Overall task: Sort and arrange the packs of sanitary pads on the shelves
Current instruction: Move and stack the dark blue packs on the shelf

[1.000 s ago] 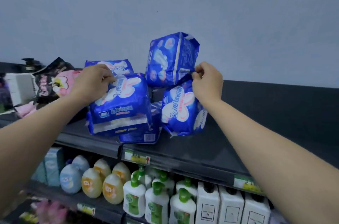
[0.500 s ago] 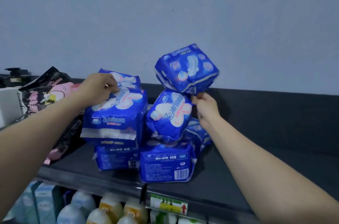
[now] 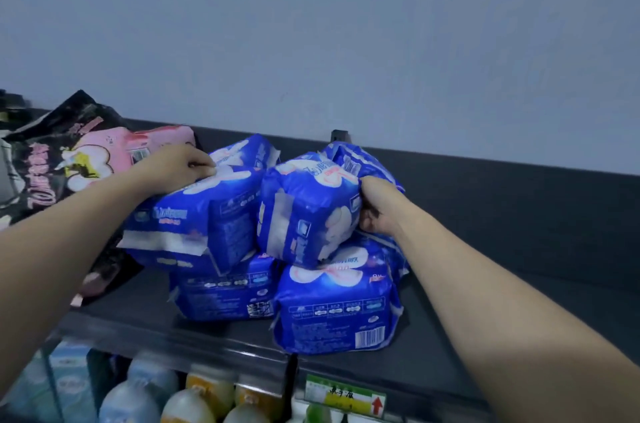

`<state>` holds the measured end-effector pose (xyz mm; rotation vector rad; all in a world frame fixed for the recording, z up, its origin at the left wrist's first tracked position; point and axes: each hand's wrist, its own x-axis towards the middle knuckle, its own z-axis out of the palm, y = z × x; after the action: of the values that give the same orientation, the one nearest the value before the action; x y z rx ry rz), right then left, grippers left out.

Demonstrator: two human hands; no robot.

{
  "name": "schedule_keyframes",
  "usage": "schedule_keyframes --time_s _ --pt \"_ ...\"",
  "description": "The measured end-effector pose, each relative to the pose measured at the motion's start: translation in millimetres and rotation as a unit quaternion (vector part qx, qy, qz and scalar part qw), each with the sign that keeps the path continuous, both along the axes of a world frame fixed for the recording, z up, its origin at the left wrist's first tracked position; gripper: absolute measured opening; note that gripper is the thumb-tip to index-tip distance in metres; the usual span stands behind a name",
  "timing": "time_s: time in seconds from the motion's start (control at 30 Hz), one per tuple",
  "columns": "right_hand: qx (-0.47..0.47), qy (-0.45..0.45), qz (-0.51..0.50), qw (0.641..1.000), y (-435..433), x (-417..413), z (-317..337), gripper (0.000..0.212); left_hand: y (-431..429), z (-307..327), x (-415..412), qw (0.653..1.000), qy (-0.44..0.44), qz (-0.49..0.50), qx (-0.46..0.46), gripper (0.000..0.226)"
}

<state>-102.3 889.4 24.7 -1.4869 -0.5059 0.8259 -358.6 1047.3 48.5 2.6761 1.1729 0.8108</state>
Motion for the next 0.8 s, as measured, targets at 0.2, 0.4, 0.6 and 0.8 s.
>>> schedule_keyframes --time_s 0.2,0.4,0.6,0.8 --pt "0.076 -0.056 -0.093 0.991 3 -3 -7 0.012 -5 7 2 0.999 -0.020 0.017 0.030 0.021" --pt "0.105 -0.347 -0.231 0.903 -2 -1 -12 0.033 -14 8 17 0.992 -0.085 0.057 0.075 0.020" --pt "0.033 -0.157 -0.098 0.982 -15 4 -23 0.038 -16 5 12 0.995 0.012 0.089 0.035 0.035" --pt "0.019 -0.207 -0.074 0.975 -33 -5 -17 0.042 -31 15 22 0.996 -0.041 0.082 0.020 0.027"
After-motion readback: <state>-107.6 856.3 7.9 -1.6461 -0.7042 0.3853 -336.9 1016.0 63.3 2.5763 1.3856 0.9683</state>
